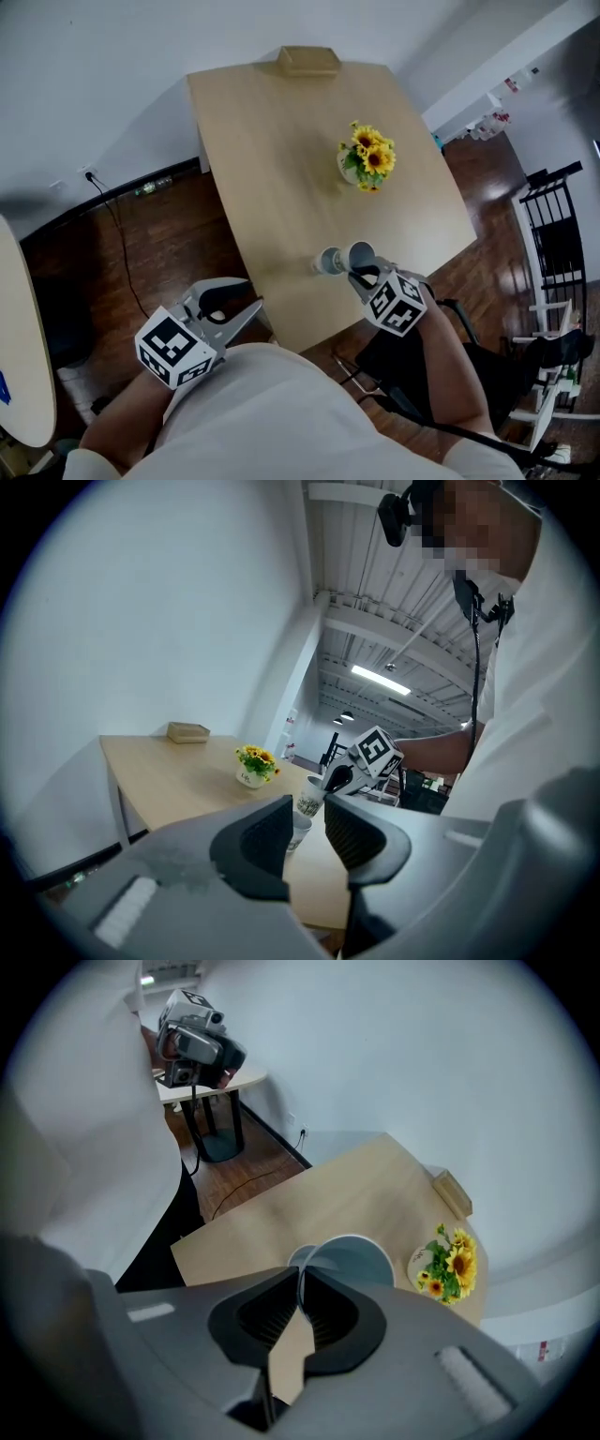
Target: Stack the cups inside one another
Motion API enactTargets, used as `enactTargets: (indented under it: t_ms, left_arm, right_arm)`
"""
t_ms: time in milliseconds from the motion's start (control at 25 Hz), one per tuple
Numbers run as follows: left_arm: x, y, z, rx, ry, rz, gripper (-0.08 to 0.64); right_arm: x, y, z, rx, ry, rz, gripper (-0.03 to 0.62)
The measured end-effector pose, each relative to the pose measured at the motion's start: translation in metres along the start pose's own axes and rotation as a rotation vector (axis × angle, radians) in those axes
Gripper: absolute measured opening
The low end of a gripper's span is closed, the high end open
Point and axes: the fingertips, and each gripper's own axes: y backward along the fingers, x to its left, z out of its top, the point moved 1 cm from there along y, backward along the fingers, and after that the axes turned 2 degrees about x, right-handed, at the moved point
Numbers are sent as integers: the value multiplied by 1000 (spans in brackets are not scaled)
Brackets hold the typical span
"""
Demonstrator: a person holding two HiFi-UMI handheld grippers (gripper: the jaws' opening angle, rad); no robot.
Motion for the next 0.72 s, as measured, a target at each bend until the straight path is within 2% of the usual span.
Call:
enactTargets:
  t_ms: [360,720]
  left_arm:
    - [21,33,-14,13,36,62,115]
    - [28,47,-11,22,50,42,115]
  right_arm:
    - [8,-47,5,38,-13,72,26]
    - [7,-53,9,27,-84,63,77]
